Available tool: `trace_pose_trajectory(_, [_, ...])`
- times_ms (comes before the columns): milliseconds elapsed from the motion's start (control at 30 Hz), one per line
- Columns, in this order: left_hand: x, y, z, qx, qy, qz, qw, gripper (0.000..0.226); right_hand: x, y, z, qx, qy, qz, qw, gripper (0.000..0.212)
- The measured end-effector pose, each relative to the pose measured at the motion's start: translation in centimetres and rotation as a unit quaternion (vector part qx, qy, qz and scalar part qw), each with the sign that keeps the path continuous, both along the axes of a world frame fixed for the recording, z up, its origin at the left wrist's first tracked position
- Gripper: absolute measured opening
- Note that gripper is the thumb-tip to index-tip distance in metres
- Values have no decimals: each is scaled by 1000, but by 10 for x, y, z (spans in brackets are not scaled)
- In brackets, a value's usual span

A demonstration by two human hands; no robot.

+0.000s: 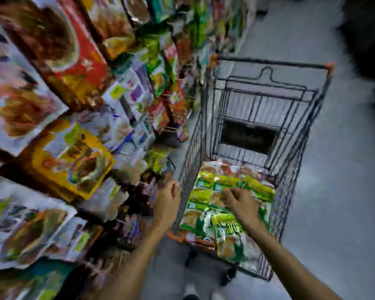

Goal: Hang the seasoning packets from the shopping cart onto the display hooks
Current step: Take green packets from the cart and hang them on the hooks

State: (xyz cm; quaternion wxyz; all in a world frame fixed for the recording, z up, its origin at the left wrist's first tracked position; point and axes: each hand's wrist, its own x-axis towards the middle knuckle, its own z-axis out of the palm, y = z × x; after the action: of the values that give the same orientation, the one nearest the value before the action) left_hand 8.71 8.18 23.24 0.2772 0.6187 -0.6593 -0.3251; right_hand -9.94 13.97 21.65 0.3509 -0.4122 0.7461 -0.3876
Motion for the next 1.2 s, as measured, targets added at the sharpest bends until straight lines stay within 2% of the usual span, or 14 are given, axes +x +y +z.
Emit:
trace_pose_trajectory(133, [-32, -6, -62, 100, -18, -82, 991, 24, -24, 19, -64, 81, -13, -81, 993, 36])
trace_pose_trajectory(200, [-41, -8, -92, 118, -40, -98, 987, 22, -33, 23, -92, 119, 0, -100, 988, 39])
trace_pose_trajectory(333, [-47, -17, -151, 179, -80, -130, 972, 20, -41, 29, -146, 180, 15, -105, 978, 29])
trace_pose_trajectory(467, [-48, -36, -198, 229, -127, -132, 956, 24, -45, 22, -196, 230, 20, -113, 966, 18])
trace_pose_trajectory(567, [-57, -54, -229, 248, -154, -121, 949, 31, -49, 1, -224, 242, 21, -134, 961, 19])
trace_pose_trajectory(667, [-63, -66, -259, 254, -176, -94, 946, 39, -51, -25, -246, 237, 34, -141, 961, 29])
trace_pose_trajectory(800, [-65, -66, -291, 290, -193, -83, 934, 47, -49, -61, -271, 240, 44, -145, 959, 40])
trace_pose_trajectory(933, [-72, -61, -302, 253, -237, -19, 938, 48, -45, -85, -284, 273, 88, -143, 947, 57])
trace_pose_trajectory(1033, [-73, -60, -306, 238, -255, -9, 937, 46, -43, -97, -290, 293, 97, -153, 939, 70])
trace_pose_trajectory(1133, [-74, -61, -311, 264, -252, -29, 930, 54, -43, -106, -294, 293, 76, -188, 934, 75])
trace_pose_trajectory(1200, [-77, -59, -313, 290, -237, -54, 926, 55, -46, -111, -294, 289, 56, -203, 934, 68])
